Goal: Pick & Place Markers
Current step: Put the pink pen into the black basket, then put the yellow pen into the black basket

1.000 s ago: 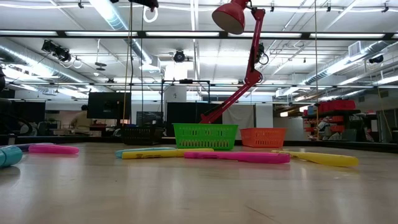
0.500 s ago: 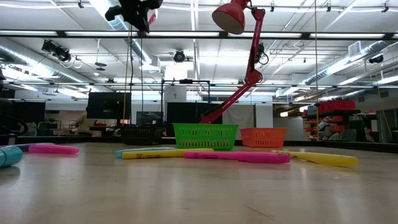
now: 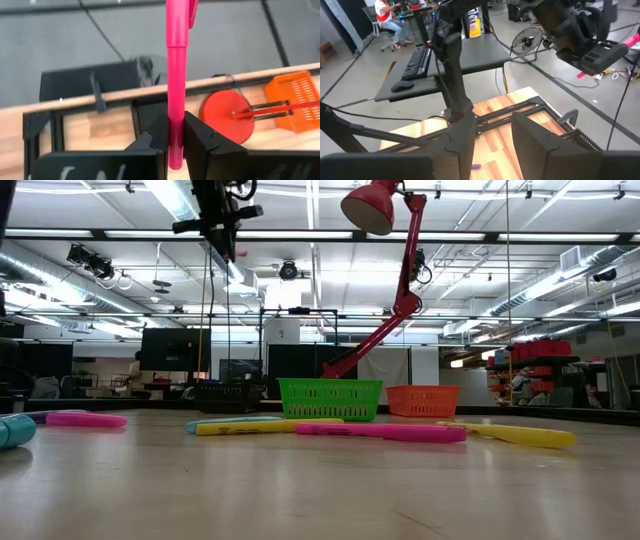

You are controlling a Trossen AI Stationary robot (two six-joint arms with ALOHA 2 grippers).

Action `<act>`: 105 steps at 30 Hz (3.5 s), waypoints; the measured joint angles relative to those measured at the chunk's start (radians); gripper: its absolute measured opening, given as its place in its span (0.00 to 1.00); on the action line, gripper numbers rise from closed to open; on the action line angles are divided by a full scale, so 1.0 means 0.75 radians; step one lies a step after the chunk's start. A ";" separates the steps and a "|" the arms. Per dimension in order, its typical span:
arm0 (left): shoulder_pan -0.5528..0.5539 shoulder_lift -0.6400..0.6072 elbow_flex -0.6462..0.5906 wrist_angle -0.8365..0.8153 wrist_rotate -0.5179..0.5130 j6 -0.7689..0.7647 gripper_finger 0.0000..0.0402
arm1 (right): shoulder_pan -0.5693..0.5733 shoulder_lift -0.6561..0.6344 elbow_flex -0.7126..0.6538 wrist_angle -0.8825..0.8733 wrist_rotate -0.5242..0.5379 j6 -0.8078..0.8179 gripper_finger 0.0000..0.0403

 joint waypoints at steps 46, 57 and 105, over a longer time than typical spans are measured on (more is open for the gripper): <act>0.043 0.147 -0.550 0.228 0.162 -0.208 0.09 | 0.000 0.000 0.000 0.086 0.002 -0.008 0.32; 0.045 0.147 -0.736 0.445 0.164 -0.230 0.09 | 0.000 0.000 0.000 0.077 0.002 -0.031 0.32; -0.026 0.181 -1.171 1.038 0.159 -0.347 0.37 | 0.000 0.000 -0.001 0.063 0.002 -0.044 0.32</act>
